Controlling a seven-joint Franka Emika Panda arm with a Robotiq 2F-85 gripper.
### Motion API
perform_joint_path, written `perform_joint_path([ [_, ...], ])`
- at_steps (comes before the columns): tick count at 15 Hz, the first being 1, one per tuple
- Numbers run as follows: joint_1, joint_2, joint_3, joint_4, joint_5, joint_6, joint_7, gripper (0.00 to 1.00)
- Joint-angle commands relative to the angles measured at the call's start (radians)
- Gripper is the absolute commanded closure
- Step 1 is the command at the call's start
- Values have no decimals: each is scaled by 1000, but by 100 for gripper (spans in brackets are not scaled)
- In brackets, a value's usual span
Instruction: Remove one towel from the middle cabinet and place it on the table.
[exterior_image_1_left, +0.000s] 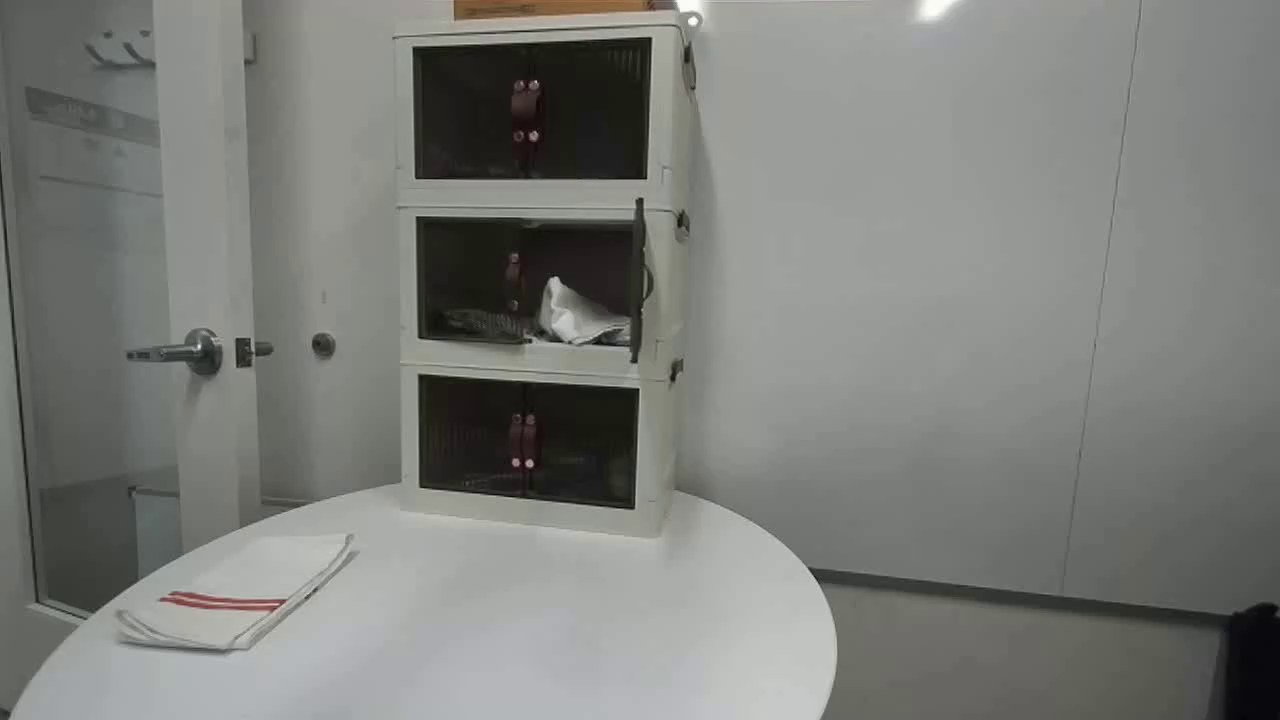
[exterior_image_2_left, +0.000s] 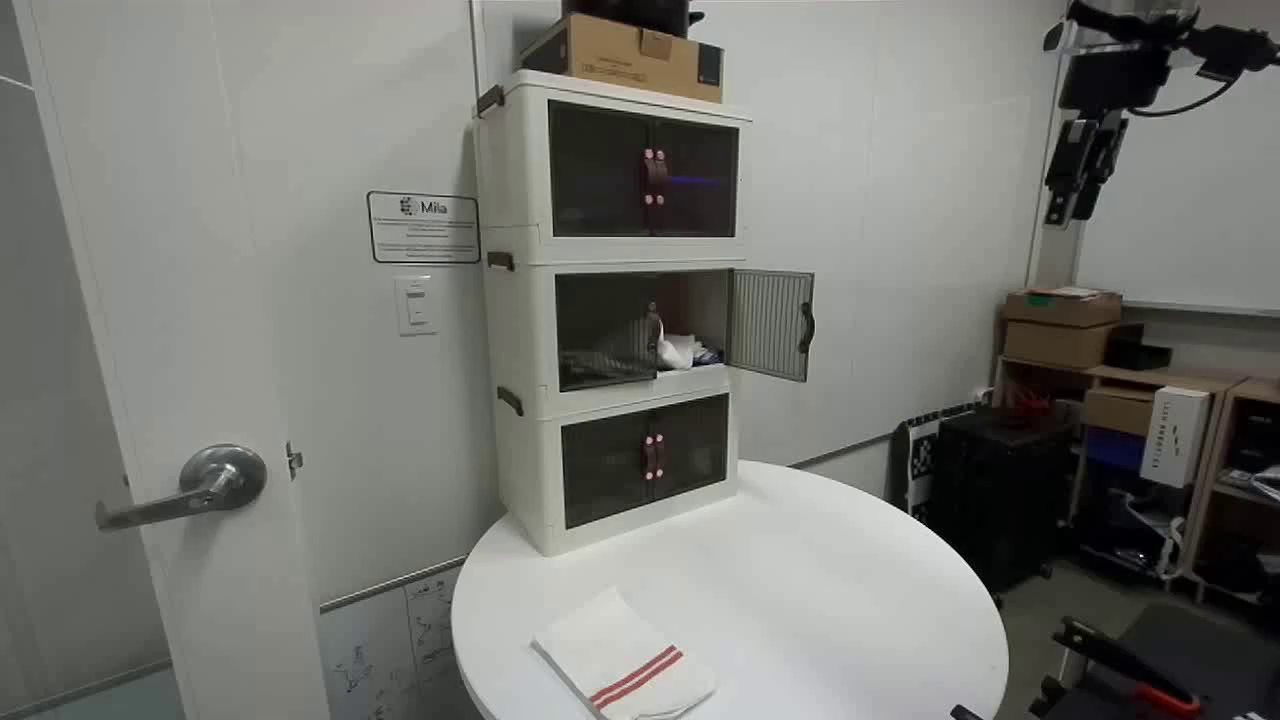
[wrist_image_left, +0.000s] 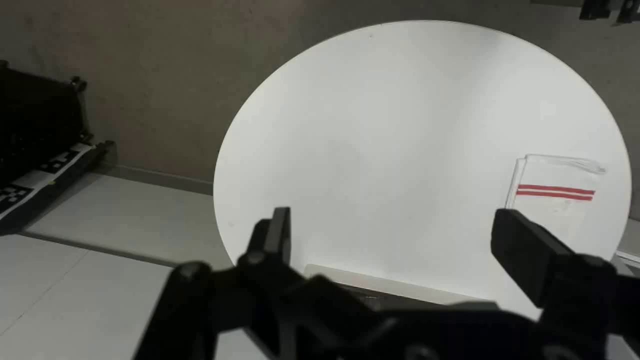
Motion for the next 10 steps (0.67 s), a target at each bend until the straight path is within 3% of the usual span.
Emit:
perform_joint_path([
  [1,12,-1,-7,4,-7,-5,7,0],
  [7,96,85,30,-30,61,223,82,0],
  [10,167,199,25,-17,117,352,53,0],
])
